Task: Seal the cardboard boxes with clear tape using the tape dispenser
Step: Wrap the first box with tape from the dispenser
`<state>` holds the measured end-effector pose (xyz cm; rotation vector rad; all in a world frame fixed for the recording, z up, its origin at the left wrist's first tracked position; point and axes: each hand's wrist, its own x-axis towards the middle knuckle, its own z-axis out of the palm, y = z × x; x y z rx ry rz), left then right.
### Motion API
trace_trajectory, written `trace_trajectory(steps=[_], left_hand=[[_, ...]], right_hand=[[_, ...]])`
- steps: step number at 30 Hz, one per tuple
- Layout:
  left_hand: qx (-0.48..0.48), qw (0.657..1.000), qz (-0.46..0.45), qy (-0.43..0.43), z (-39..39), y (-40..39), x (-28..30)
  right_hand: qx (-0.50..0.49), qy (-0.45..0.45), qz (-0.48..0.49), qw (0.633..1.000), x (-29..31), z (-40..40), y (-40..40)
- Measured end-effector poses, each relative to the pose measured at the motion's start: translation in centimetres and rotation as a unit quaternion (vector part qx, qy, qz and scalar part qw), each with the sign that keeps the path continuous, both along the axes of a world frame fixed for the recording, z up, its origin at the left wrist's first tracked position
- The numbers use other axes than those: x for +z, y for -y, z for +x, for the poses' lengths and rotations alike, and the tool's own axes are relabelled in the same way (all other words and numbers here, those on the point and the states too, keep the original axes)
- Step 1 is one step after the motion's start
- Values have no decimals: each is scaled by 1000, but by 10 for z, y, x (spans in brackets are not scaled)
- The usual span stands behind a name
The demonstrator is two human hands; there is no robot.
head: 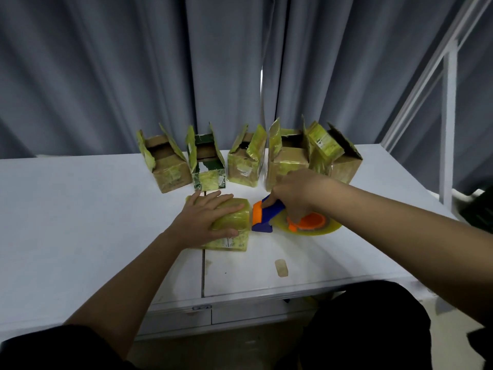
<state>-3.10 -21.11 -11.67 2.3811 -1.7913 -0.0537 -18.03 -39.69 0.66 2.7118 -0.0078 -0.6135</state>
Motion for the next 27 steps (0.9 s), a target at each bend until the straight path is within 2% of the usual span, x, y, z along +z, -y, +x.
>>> trace_trajectory(steps=[3,9,13,18,22,27], left_hand=[[-3,1000,2,9,3,1,-1],[8,999,25,-42,-5,11,12],[50,996,68,-15,-27,28,17],[45,998,21,35,-16,19,13],[36,998,21,51,4,-3,11],[60,997,36,15,20,-24,13]], right_hand=[[-1,16,33,999,-7,-13,21],[-71,100,131,984,-49,-54,48],[-65,133,127,981,-59,-56,49],[-49,127,137,981,-58,-50,53],[-62,166,237,955,-60,-49,57],[-86,210,333,915,-71,-40,40]])
